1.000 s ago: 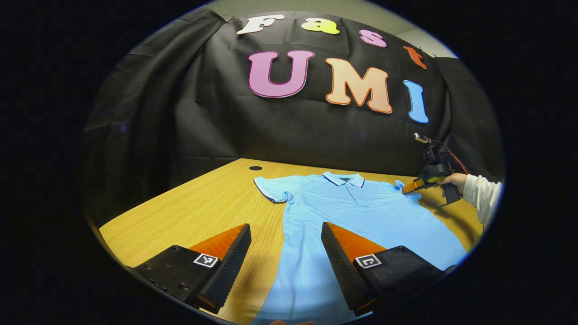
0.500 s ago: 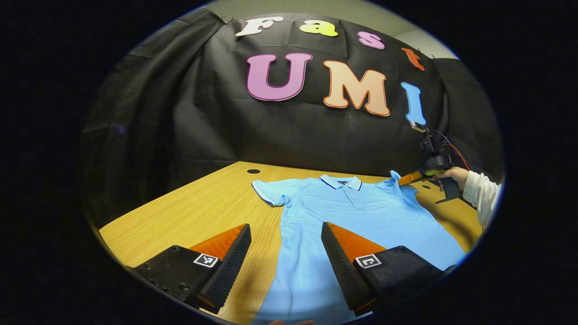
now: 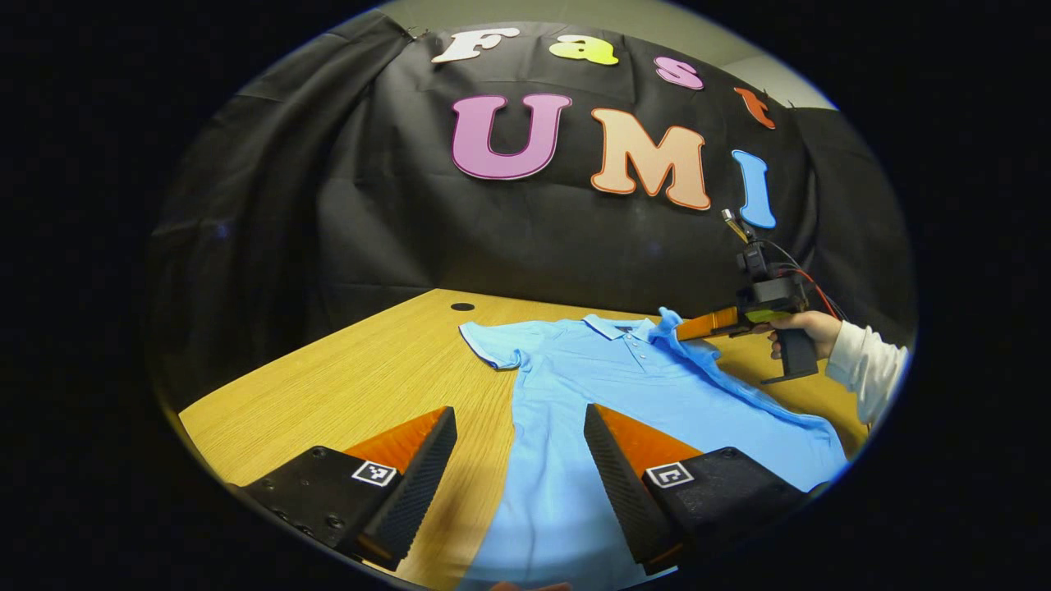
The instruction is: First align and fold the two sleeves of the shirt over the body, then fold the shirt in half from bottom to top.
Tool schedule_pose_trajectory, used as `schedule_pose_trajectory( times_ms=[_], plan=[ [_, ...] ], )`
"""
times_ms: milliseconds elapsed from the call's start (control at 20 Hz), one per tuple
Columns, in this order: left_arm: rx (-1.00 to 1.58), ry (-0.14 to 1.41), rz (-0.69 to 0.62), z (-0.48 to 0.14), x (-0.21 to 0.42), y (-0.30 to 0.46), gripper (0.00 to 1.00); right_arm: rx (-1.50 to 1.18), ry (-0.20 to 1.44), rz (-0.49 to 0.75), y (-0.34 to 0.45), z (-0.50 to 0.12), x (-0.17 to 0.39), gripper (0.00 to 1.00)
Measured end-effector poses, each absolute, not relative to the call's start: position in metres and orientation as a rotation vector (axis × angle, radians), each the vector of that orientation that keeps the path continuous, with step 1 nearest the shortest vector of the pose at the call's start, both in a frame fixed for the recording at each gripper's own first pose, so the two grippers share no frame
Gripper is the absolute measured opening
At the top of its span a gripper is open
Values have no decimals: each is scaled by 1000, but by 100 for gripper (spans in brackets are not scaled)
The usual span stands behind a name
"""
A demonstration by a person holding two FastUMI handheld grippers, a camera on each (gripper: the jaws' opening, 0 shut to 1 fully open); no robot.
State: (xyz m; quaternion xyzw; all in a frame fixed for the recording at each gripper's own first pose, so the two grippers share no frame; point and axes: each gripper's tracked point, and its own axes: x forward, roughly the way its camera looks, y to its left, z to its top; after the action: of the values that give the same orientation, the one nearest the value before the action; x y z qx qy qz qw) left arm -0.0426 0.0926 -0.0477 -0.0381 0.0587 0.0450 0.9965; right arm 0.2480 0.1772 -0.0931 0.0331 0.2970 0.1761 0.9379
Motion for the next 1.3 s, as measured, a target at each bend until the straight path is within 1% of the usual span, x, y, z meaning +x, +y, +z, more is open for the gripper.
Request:
schedule_pose_trajectory(
  times_ms=[50,100,150,200,250,300,350,400,450,550,600,650,700,900,1100,1300],
  plan=[
    [-78,118,89,-48,-42,92,94,91,625,378,184,-99,244,10],
    [-77,118,89,-47,-41,92,94,122,651,398,191,-101,240,21],
    [-75,121,91,-47,-41,93,94,154,673,415,196,-104,236,24],
    [-71,125,92,-47,-40,93,94,179,689,425,200,-104,234,39],
    [-69,128,90,-48,-38,93,94,200,688,447,204,-100,230,47],
    [-70,132,83,-47,-36,92,93,209,680,461,210,-99,230,58],
    [-80,138,74,-47,-33,90,94,202,667,474,209,-94,225,65],
    [-96,145,62,-46,-30,88,93,190,651,473,205,-87,220,87],
    [-114,153,46,-46,-27,87,94,178,632,479,206,-84,216,97],
    [-148,167,23,-44,-17,86,94,150,594,481,200,-75,205,98],
    [-156,173,14,-42,-13,87,94,132,578,476,195,-69,199,100],
    [-160,179,8,-40,-6,89,94,113,557,474,188,-63,191,94],
    [-165,186,-2,-38,0,92,94,95,530,472,182,-55,184,98],
    [-208,245,-48,-32,33,104,94,29,446,447,153,-33,150,98],
    [-235,351,-37,-47,80,130,94,19,392,416,125,-22,114,98],
    [-216,422,-3,-57,124,156,94,-40,332,328,88,-14,83,98]
  ],
)
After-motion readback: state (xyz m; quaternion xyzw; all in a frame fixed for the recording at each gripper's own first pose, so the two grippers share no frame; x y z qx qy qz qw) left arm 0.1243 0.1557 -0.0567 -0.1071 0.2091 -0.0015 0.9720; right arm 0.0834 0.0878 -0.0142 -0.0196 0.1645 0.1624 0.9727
